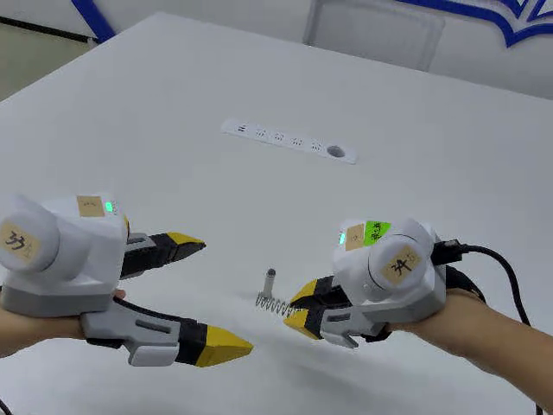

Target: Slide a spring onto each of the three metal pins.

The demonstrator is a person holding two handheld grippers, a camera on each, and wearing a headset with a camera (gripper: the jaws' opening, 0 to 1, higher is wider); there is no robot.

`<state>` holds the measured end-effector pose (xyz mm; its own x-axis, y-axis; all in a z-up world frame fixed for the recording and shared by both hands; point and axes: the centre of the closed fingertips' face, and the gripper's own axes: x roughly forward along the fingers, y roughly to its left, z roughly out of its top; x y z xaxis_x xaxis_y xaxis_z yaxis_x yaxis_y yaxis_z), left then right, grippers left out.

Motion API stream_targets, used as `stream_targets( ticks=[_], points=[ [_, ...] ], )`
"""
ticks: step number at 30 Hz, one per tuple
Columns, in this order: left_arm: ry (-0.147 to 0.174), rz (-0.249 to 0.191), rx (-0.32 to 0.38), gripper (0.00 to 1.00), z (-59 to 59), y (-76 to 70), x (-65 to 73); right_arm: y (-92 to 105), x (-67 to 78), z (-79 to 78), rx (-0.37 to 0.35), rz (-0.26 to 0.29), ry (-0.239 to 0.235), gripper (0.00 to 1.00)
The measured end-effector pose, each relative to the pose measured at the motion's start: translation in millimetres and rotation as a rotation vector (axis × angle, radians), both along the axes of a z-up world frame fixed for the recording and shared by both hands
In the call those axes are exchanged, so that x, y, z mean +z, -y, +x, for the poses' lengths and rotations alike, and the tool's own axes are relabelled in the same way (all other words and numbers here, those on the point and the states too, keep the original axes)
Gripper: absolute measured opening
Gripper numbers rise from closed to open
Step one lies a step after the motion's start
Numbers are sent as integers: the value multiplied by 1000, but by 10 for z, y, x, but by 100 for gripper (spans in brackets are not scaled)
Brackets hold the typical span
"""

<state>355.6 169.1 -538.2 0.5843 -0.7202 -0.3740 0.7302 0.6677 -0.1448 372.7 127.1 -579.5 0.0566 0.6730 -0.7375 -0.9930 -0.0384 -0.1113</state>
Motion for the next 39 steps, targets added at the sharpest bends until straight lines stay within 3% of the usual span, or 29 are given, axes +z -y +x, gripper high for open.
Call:
stream_targets(
  ticks=[2, 3, 6, 9, 13, 21, 23, 35, 37, 39],
  points=[
    [6, 0, -23, 84, -13, 71, 32, 14, 106, -49, 22, 15, 16, 11],
    [9, 1, -41, 82, -26, 117, 49, 6, 182, -77, 53, 32, 49, 11],
    [15, -12, -92, 75, -84, 231, 105, 39, 308, -176, 79, 44, 68, 11],
    [8, -45, -136, 65, -151, 343, 159, 63, 387, -282, 124, 48, 84, 11],
    [13, -33, -172, 58, -203, 441, 167, 87, 455, -366, 134, 54, 100, 11],
    [8, -33, -239, 35, -325, 539, 172, 99, 509, -487, 170, 66, 115, 11],
    [2, -33, -250, 32, -351, 557, 162, 89, 528, -543, 195, 81, 109, 11],
    [-13, -27, -285, 13, -416, 611, 149, 118, 476, -629, 233, 53, 116, 11],
    [-28, -57, -292, 11, -437, 626, 184, 116, 486, -626, 235, 54, 121, 11],
    [-23, -65, -295, 11, -439, 626, 213, 117, 488, -637, 242, 55, 122, 11]
  ],
)
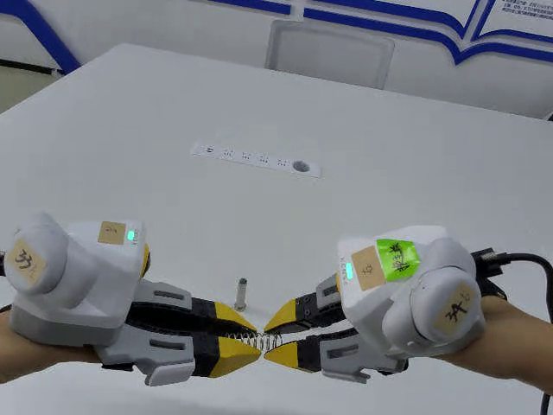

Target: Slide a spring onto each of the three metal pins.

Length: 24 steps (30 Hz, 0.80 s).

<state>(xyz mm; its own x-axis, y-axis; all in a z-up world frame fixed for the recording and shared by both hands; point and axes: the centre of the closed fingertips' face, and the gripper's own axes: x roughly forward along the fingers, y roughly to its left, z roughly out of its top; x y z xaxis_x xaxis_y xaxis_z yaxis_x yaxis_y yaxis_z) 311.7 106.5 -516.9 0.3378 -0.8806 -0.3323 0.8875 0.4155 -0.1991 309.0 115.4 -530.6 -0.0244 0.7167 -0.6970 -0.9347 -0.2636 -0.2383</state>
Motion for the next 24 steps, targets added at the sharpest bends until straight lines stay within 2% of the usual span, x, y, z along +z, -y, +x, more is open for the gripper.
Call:
stream_targets(
  ticks=[2, 7, 9, 12, 14, 17, 21, 24],
  points=[
    [31, 10, -4, 10, 20, -11, 16, -13, 24, 23, -4, 13, 14, 11],
    [42, 8, 0, 10, 56, -33, 60, -33, 76, 74, -11, 44, 17, 12],
    [54, 18, -5, 10, 63, -33, 62, -33, 77, 100, -20, 46, 3, 12],
    [60, 29, -20, 10, 44, -14, 68, -21, 47, 174, -51, 38, 6, 19],
    [64, 27, -17, 10, 56, -21, 76, -35, 51, 136, -51, 55, -39, 18],
    [64, 8, -13, 10, 59, -30, 113, -38, 39, 124, -50, 57, -50, 14],
    [70, 13, -21, 10, 46, -26, 115, -35, 50, 106, -43, 66, -73, 11],
    [93, 26, -32, 10, 35, -17, 111, -20, 97, 100, -47, 79, -114, 11]
  ],
)
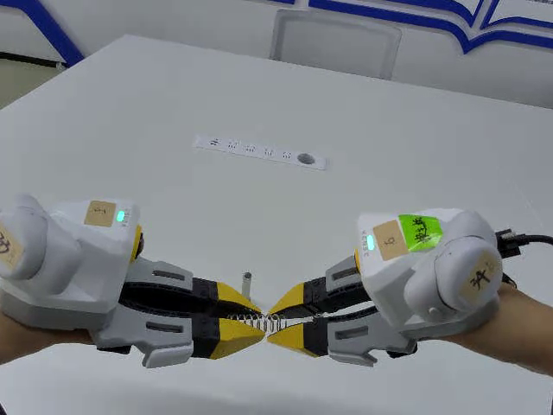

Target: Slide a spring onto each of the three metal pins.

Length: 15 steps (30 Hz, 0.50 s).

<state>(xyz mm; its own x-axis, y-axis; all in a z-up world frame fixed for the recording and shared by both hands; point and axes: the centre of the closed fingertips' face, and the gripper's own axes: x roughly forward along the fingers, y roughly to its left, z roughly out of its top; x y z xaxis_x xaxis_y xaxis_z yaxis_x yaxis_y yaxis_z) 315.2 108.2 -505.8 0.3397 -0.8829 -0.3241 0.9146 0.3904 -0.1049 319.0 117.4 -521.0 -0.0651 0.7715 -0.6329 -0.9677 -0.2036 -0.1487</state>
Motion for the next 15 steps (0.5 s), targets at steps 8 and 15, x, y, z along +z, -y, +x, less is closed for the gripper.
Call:
stream_targets(
  ticks=[8, 15],
  points=[
    [32, 121, -36, 10, -18, 14, -149, -66, 153, -77, 23, 51, -58, 11],
    [38, 81, -5, 11, 36, -46, -89, -193, 338, -87, -9, 138, -154, 11]
  ],
)
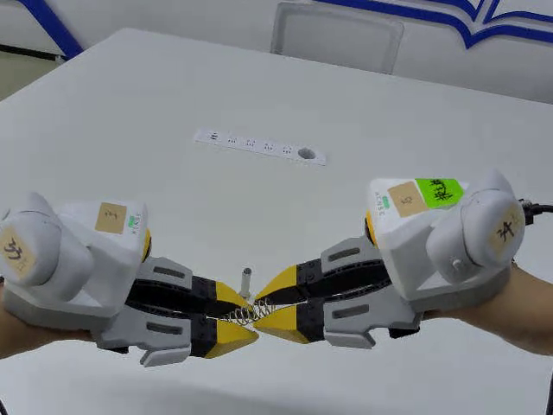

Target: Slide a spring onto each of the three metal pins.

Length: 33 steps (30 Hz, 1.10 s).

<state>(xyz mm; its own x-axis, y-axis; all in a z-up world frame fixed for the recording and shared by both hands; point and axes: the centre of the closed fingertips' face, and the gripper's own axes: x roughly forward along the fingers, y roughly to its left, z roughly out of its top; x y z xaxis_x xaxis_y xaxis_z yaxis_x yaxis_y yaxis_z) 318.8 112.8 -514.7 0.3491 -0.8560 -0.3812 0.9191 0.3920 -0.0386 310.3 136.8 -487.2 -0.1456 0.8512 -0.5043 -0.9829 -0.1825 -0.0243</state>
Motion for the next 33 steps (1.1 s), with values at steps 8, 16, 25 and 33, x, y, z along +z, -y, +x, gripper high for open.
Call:
stream_targets(
  ticks=[8, 16, 25, 33],
  points=[
    [-21, -16, 12, 11, 26, -29, -38, -107, 0, -12, -21, 20, -40, 11],
    [-31, -23, 18, 12, 80, -62, -52, -204, 5, 28, -41, 17, -30, 11],
    [-45, 2, 68, 28, 129, -205, -131, -273, -44, 97, -63, -3, 5, 11],
    [-43, -9, 161, 58, 220, -445, -135, -327, 8, 335, -120, 8, 22, 11]
  ],
)
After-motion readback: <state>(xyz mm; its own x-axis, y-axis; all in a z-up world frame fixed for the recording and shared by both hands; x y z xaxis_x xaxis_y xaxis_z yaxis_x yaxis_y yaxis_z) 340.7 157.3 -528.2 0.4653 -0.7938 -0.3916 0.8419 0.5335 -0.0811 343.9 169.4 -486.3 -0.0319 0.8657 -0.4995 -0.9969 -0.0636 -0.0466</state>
